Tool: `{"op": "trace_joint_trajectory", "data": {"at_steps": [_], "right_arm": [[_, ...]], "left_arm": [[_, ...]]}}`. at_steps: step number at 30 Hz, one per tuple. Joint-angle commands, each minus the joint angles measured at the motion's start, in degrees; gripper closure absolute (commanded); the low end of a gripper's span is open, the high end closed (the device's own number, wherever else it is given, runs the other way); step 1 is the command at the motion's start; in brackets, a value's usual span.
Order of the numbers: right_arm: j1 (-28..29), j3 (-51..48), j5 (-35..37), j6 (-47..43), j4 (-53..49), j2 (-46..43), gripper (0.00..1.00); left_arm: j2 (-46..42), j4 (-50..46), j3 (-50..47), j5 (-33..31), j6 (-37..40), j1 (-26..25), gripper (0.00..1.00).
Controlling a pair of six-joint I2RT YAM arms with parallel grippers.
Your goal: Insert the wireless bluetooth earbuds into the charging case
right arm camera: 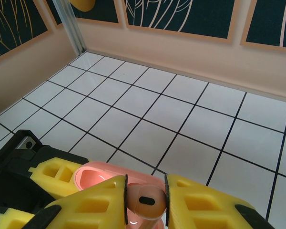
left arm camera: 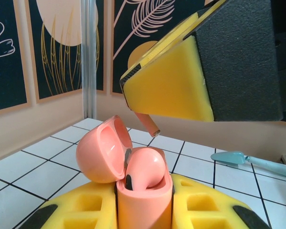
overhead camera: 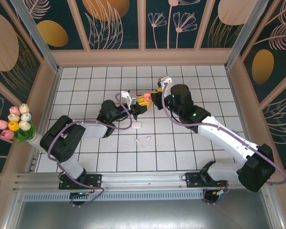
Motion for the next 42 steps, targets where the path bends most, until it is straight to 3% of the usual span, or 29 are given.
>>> {"op": "trace_joint_trajectory", "data": {"at_steps": [1, 34, 42], "right_arm": [[0.23, -0.56, -0.16, 0.9, 2.69, 1.08, 0.75], [-0.93, -3.5, -0.68, 2.87, 3.06, 1.09, 0.76], [2.19, -3.08, 4.49, 2.22, 2.44, 2.39, 0.76]], "left_arm": [[-0.16, 3.05, 1.47, 1.42, -0.89, -0.22, 1.0], [-0.51, 4.17, 2.28, 1.23, -1.63, -0.19, 1.0], [-0.22, 4.59, 2.7, 1.41, -1.98, -0.15, 1.0]]}}
